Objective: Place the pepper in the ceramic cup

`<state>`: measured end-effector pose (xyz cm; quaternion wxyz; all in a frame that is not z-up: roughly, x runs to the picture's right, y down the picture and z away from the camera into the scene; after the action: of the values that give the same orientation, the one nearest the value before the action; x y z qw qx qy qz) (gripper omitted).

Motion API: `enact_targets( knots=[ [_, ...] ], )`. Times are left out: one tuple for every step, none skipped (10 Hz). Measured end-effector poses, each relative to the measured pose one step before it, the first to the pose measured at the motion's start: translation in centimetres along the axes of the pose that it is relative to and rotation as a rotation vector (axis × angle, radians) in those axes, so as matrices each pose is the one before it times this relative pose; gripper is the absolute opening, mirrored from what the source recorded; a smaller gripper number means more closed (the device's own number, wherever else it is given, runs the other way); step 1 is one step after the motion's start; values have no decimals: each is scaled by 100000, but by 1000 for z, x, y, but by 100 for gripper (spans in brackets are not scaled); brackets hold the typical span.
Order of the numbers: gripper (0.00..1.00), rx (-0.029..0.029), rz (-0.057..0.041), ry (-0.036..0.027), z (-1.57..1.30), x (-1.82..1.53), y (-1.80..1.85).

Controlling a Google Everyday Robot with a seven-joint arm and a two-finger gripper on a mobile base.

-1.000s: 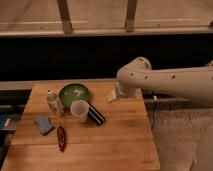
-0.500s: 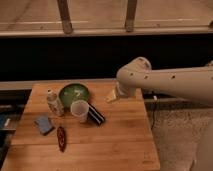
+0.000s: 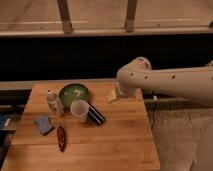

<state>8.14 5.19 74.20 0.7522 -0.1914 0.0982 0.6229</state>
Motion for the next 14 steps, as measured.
enact_targets(
  knots=[
    [80, -2, 4, 5, 2, 2, -1],
    [80, 0, 1, 0, 0, 0, 0],
    [80, 78, -24, 21, 1, -3, -1],
    [80, 268, -161, 65, 23, -9, 1],
    [80, 943, -240, -721, -216, -33, 270],
    [80, 1041, -1540, -501, -301, -53, 913],
    [80, 448, -2367, -119, -337, 8, 1613],
    [80, 698, -4226, -73, -537, 135, 2453],
    [80, 465, -4109, -227, -852, 445, 3023],
    [80, -198, -3172, -189, -703, 310, 2655],
    [80, -1896, -3390, -461, -682, -93, 3175],
    [80, -2167, -2415, -638, -428, -465, 2576],
    [80, -2920, -2182, -1411, -551, -417, 2764],
    [80, -1560, -2400, -973, -473, 58, 1978]
  ],
)
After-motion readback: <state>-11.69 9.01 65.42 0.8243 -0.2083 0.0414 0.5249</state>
